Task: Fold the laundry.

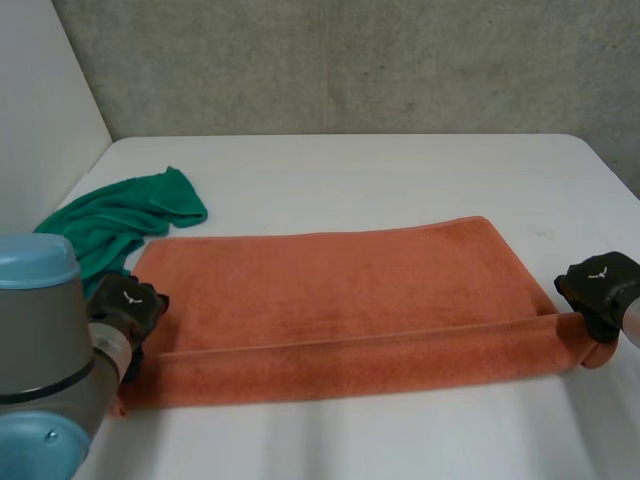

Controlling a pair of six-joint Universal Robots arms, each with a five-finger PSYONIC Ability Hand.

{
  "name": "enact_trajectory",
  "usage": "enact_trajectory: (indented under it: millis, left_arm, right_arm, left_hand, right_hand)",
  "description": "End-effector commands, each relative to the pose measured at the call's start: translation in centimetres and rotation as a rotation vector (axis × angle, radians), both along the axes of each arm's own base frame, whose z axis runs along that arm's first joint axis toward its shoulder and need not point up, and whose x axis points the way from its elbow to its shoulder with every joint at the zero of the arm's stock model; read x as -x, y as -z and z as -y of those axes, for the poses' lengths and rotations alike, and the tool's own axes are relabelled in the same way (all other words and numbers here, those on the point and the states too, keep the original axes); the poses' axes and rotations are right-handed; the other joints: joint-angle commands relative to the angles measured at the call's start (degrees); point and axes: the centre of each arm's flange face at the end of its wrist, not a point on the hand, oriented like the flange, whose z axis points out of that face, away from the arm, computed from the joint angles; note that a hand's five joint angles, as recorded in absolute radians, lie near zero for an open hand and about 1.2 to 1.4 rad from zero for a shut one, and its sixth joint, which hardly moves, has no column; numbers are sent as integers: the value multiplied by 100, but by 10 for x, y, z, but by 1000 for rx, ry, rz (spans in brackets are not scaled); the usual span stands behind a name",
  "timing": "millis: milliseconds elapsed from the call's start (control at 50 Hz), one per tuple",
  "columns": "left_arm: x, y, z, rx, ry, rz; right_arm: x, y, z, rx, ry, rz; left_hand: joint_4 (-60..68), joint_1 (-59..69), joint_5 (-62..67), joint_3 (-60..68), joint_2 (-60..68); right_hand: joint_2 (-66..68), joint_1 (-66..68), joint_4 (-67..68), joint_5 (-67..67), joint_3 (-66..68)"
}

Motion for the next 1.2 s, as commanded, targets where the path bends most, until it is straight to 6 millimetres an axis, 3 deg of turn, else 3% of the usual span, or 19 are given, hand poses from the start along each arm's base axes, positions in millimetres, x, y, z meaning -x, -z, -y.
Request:
enact_trajectory:
  millis: [20, 140, 260, 420, 600, 640, 700, 760, 820, 840, 880, 900, 920, 1060, 1140, 1200]
  left_arm:
    - [-8, -13, -24, -47, -19, -23]
    - [-16, -15, -42, -70, -46, -46]
    - [-23, -5, -55, -117, -58, -29]
    - [-33, 2, -56, -147, -101, -17]
    - [-38, -2, -53, -125, -120, -17]
    - [-39, -3, -51, -122, -127, -17]
    - [-40, -8, -46, -93, -135, -22]
    - [-40, -16, -42, -58, -127, -18]
    - [-36, -43, -34, 54, -104, -23]
    - [-35, -53, -32, 92, -98, -31]
    - [-33, -92, -26, 242, -88, -65]
    - [-33, -101, -25, 275, -87, -75]
    - [-33, -133, -24, 390, -83, -112]
    - [-30, -222, -36, 677, -26, -212]
    - [-27, -239, -39, 705, 12, -228]
    - [-26, -238, -37, 684, 16, -224]
  right_arm:
    - [0, 1, 0, 3, 20, 33]
    - [-1, 2, -1, 8, 38, 66]
    - [-2, 4, -4, 0, 35, 69]
    - [-1, 4, -4, -2, 37, 70]
    - [-1, 5, -5, -6, 37, 71]
    - [-1, 5, -5, -8, 39, 71]
    - [-1, 2, -5, 1, 38, 67]
    - [0, -6, -4, 28, 41, 57]
    - [0, -41, -5, 118, 37, 50]
    - [0, -65, -6, 182, 36, 52]
    - [1, -87, -6, 235, 37, 52]
    - [1, -99, -7, 264, 36, 51]
    - [1, -123, -10, 324, 32, 47]
    - [0, -206, -28, 479, 21, 41]
    - [-1, -231, -33, 513, 19, 39]
    - [-1, -243, -37, 521, 14, 33]
  left_hand:
    - [284, 214, 309, 223, 243]
    - [367, 298, 393, 307, 327]
    - [602, 533, 628, 541, 561]
    - [889, 820, 915, 828, 848]
    - [1544, 1475, 1570, 1483, 1503]
    - [2063, 1994, 2089, 2002, 2023]
    - [5330, 5260, 5355, 5269, 5289]
    - [5344, 5275, 5370, 5284, 5304]
    - [5344, 5275, 5370, 5284, 5304]
    - [5344, 5275, 5370, 5284, 5304]
    - [5344, 5275, 5370, 5284, 5304]
    - [5344, 5275, 5370, 5284, 5304]
    - [5344, 5275, 5370, 5284, 5304]
    - [5344, 5275, 5370, 5284, 5304]
    - [5344, 5275, 5370, 5284, 5304]
    - [5344, 5275, 5370, 5284, 5304]
  right_hand:
    - [1263, 2362, 1189, 1262, 1227]
    - [1263, 2362, 1189, 1262, 1227]
    - [1263, 2362, 1189, 1262, 1227]
    - [1263, 2362, 1189, 1262, 1227]
    - [1263, 2362, 1189, 1262, 1227]
    - [1263, 2362, 1189, 1262, 1227]
    - [1263, 2362, 1189, 1262, 1227]
    - [1263, 2362, 1189, 1262, 1227]
    - [1263, 2362, 1189, 1262, 1227]
    - [1263, 2362, 1189, 1262, 1227]
    - [1263, 2362, 1189, 1262, 1227]
    - [1263, 2362, 1189, 1262, 1227]
    - [1263, 2362, 1189, 1262, 1227]
    - [1263, 2362, 1189, 1262, 1227]
    - [1263, 2362, 1189, 1262, 1227]
    - [1263, 2362, 1189, 1262, 1227]
